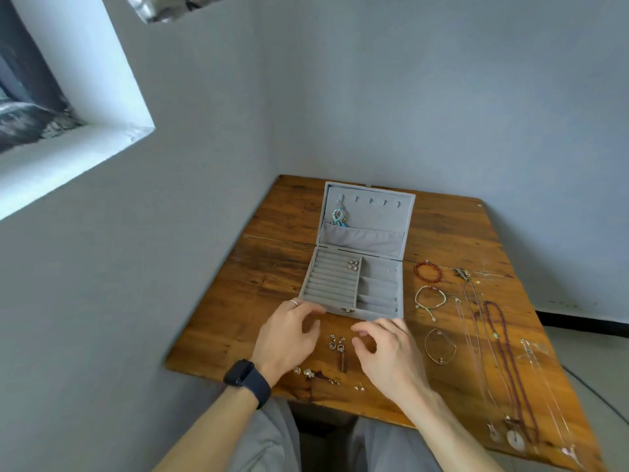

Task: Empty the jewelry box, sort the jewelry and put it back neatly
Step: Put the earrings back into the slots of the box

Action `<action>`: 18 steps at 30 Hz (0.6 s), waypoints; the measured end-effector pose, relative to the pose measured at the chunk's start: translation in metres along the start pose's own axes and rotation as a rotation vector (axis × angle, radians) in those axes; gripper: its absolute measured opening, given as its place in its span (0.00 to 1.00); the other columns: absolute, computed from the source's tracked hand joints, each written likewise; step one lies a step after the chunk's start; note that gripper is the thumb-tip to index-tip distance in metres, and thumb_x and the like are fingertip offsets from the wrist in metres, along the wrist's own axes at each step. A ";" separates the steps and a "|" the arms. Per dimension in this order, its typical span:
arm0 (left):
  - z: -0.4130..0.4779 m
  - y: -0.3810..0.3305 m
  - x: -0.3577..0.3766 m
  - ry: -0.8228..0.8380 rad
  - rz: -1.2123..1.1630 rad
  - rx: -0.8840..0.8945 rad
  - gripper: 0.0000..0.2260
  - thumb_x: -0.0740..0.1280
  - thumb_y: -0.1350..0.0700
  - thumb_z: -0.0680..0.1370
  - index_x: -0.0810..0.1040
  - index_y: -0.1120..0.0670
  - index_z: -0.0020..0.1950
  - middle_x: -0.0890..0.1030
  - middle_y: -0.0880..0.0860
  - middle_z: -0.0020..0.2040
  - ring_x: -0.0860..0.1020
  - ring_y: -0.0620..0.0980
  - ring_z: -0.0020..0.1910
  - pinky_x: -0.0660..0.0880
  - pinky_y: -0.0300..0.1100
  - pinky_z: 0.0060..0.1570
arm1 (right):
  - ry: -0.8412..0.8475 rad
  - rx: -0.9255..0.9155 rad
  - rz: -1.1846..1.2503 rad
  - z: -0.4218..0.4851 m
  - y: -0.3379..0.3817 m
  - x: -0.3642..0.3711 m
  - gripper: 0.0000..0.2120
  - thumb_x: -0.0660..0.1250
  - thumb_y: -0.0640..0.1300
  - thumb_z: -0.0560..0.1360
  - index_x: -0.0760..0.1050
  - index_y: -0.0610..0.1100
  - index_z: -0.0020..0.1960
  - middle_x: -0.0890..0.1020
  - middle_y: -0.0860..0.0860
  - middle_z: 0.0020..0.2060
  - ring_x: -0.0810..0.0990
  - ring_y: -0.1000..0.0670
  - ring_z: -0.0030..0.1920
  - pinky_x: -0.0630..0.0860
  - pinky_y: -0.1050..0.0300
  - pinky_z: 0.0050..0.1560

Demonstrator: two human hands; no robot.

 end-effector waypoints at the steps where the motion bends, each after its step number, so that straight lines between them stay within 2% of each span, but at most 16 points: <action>1: -0.005 0.002 0.003 0.007 -0.002 -0.028 0.10 0.66 0.50 0.79 0.80 0.42 0.60 0.78 0.41 0.58 0.74 0.39 0.58 0.77 0.39 0.55 | 0.023 0.010 -0.027 -0.002 0.001 0.004 0.11 0.67 0.55 0.77 0.80 0.56 0.58 0.82 0.61 0.51 0.73 0.56 0.55 0.72 0.63 0.52; 4: -0.010 0.005 0.010 -0.002 0.014 -0.126 0.11 0.65 0.45 0.80 0.81 0.44 0.60 0.77 0.42 0.58 0.74 0.41 0.58 0.76 0.38 0.52 | 0.038 0.070 -0.110 -0.001 0.002 0.010 0.14 0.64 0.59 0.78 0.81 0.56 0.58 0.83 0.60 0.52 0.74 0.55 0.53 0.74 0.60 0.49; 7: -0.010 0.000 0.016 -0.014 0.062 -0.198 0.14 0.66 0.41 0.79 0.84 0.45 0.58 0.78 0.45 0.57 0.73 0.44 0.58 0.77 0.43 0.51 | 0.034 0.132 -0.157 0.003 0.005 0.012 0.15 0.63 0.62 0.77 0.82 0.56 0.55 0.84 0.58 0.50 0.74 0.53 0.50 0.73 0.58 0.46; 10: -0.010 -0.005 0.021 -0.019 0.119 -0.233 0.12 0.67 0.42 0.78 0.85 0.44 0.55 0.79 0.45 0.56 0.72 0.46 0.58 0.77 0.43 0.50 | 0.036 0.165 -0.181 0.006 0.010 0.013 0.15 0.64 0.63 0.76 0.83 0.58 0.54 0.84 0.57 0.49 0.76 0.51 0.50 0.75 0.57 0.45; 14: -0.011 -0.007 0.025 -0.031 0.113 -0.230 0.09 0.68 0.45 0.79 0.86 0.45 0.53 0.79 0.45 0.56 0.71 0.46 0.58 0.75 0.41 0.50 | 0.029 0.148 -0.197 0.008 0.017 0.016 0.12 0.67 0.59 0.76 0.84 0.57 0.54 0.85 0.56 0.48 0.76 0.50 0.49 0.76 0.56 0.44; 18: -0.012 -0.010 0.026 -0.018 0.130 -0.182 0.08 0.66 0.48 0.80 0.84 0.46 0.54 0.78 0.45 0.56 0.72 0.46 0.59 0.75 0.42 0.52 | 0.051 0.127 -0.180 0.008 0.022 0.022 0.10 0.67 0.55 0.78 0.83 0.55 0.55 0.84 0.56 0.50 0.75 0.51 0.51 0.75 0.57 0.46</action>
Point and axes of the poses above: each hand's wrist, its own z-axis towards the middle knuckle, its own x-axis out of the palm, y = z × x, the point moved 8 cm from there along z, towards the middle knuckle
